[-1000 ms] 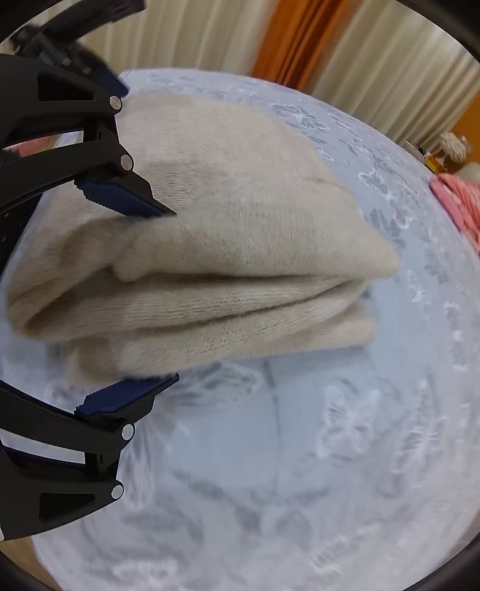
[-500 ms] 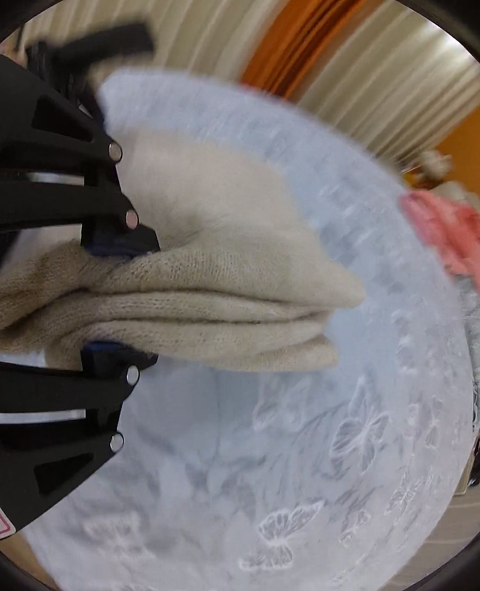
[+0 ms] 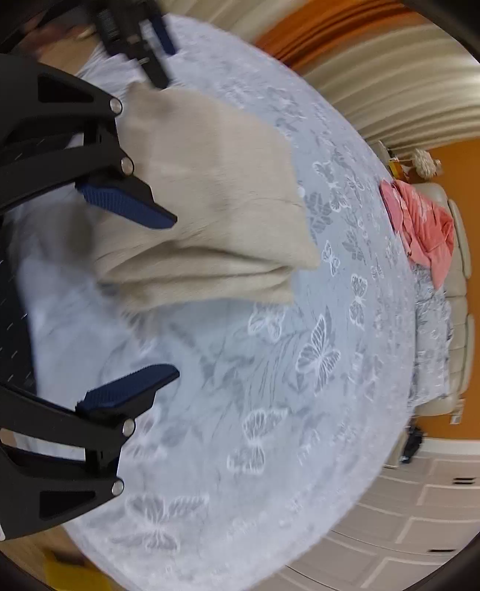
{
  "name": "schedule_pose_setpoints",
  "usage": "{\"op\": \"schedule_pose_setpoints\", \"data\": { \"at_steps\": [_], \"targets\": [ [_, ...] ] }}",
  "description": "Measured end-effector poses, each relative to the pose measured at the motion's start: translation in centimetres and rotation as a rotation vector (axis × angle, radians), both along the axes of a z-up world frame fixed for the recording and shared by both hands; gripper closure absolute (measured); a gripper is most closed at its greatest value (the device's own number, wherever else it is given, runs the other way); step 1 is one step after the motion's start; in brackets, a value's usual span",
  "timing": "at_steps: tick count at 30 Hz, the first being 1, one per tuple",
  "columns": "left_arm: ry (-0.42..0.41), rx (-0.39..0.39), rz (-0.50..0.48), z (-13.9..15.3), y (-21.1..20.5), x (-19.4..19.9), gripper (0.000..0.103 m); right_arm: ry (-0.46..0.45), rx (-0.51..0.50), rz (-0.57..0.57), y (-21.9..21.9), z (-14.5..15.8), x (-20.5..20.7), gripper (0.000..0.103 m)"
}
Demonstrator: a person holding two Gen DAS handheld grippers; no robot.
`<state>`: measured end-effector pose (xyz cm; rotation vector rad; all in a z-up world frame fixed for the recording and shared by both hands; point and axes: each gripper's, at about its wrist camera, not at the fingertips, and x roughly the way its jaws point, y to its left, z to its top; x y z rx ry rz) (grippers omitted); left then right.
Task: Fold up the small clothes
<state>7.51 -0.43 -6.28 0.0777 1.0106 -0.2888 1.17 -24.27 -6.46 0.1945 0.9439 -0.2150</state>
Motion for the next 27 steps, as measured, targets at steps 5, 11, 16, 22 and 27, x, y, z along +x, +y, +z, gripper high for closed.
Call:
{"op": "schedule_pose_setpoints", "data": {
  "at_steps": [5, 11, 16, 22, 27],
  "targets": [
    [-0.077, 0.038, 0.032, 0.9, -0.7, -3.2, 0.011, -0.018, -0.004, 0.011, 0.1, -0.2, -4.0, 0.019],
    [-0.148, 0.065, 0.085, 0.9, -0.7, -6.8, 0.01, -0.067, 0.013, -0.019, 0.5, 0.6, -6.6, 0.017],
    [-0.2, 0.065, 0.116, 1.7, -0.6, -8.3, 0.01, -0.109, 0.019, 0.0, 1.5, 1.2, -8.2, 0.017],
    [-0.229, 0.03, 0.123, 2.2, -0.3, -9.2, 0.01, -0.106, 0.014, -0.009, 1.7, 1.3, -8.7, 0.017],
    [-0.218, -0.001, 0.123, 2.3, 0.0, -9.5, 0.01, -0.063, -0.03, -0.031, 2.3, 0.8, -8.6, 0.017]
  ]
}}
